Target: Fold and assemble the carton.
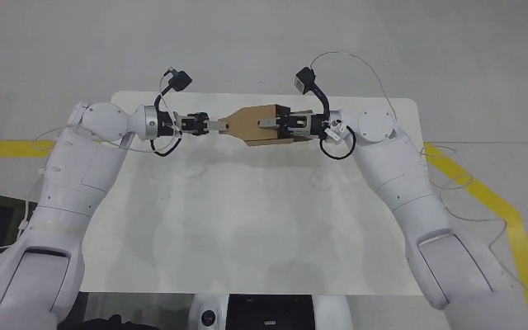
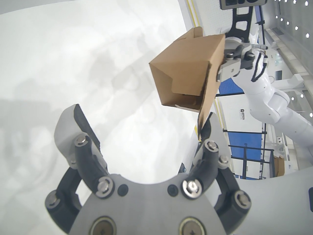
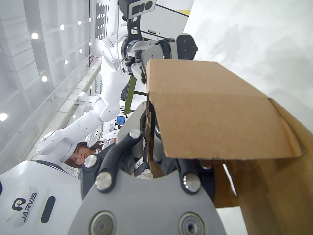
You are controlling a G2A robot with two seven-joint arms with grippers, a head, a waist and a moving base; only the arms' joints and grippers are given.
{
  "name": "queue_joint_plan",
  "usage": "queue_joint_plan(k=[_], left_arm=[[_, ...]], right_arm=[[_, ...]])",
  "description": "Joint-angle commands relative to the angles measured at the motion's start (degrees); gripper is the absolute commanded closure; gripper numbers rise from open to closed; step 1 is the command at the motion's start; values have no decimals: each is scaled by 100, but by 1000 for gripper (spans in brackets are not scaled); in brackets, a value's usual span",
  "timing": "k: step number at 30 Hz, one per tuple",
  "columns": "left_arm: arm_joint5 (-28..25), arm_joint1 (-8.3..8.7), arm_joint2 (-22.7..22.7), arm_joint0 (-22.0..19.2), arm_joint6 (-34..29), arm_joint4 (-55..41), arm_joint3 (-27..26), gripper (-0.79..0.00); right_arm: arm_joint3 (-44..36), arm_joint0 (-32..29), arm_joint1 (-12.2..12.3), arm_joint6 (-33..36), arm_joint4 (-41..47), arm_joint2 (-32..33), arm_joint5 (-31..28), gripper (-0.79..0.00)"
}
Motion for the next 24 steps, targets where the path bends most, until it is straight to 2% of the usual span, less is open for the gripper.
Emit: queue_joint_plan(k=[1,24], left_arm=[[-3,-6,11,-25,8,-7,71,-785],[-110,-99,131,-134,-304,-679,370,-785]], right_arm=[[-69,-18,8,22,22,20,8,0],[-345,-127,-31,271,510,40,-40,0]])
